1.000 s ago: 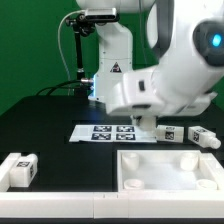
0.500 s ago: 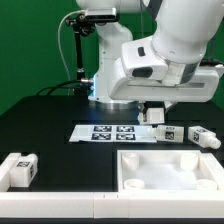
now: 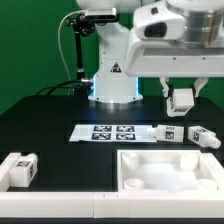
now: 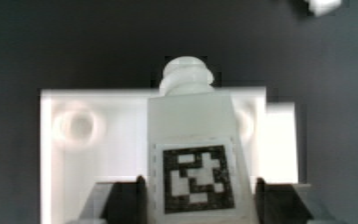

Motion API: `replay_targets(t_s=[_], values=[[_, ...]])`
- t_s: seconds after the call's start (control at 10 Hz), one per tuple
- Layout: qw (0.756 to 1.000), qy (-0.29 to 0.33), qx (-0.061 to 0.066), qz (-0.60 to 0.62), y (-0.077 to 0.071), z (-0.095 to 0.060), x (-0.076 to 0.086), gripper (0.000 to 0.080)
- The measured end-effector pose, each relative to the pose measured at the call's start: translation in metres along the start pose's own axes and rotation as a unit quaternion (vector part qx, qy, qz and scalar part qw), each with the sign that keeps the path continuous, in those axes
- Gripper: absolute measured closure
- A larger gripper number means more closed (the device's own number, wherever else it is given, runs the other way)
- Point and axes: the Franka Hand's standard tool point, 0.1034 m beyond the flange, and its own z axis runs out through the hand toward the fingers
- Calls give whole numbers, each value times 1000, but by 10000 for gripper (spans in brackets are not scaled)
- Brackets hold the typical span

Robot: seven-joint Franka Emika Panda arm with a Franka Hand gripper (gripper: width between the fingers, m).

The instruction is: Assemble one leg

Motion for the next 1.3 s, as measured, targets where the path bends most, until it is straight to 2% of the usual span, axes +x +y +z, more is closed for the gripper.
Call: replay_targets(t_s=[0.1,0.3,0.4,0.6,0.7,0.8,0.9,1.1,1.2,1.3], values=[[1000,26,2,-1,-1,3,-6,515],[994,108,9,-3,-3,1,3,514],[988,151,11,-8,-4,-1,10,514],[960,277,3,-50,-7,-21,47,514],[943,326,-2,-66,-2,-21,50,514],[939,338,-1,-64,-2,-17,46,514],[924,377,-1,-64,-1,-21,49,514],[922,381,-3,-63,1,-14,49,514],[925,376,-5,-63,2,-4,51,514],[924,376,-5,-66,-2,2,61,514]])
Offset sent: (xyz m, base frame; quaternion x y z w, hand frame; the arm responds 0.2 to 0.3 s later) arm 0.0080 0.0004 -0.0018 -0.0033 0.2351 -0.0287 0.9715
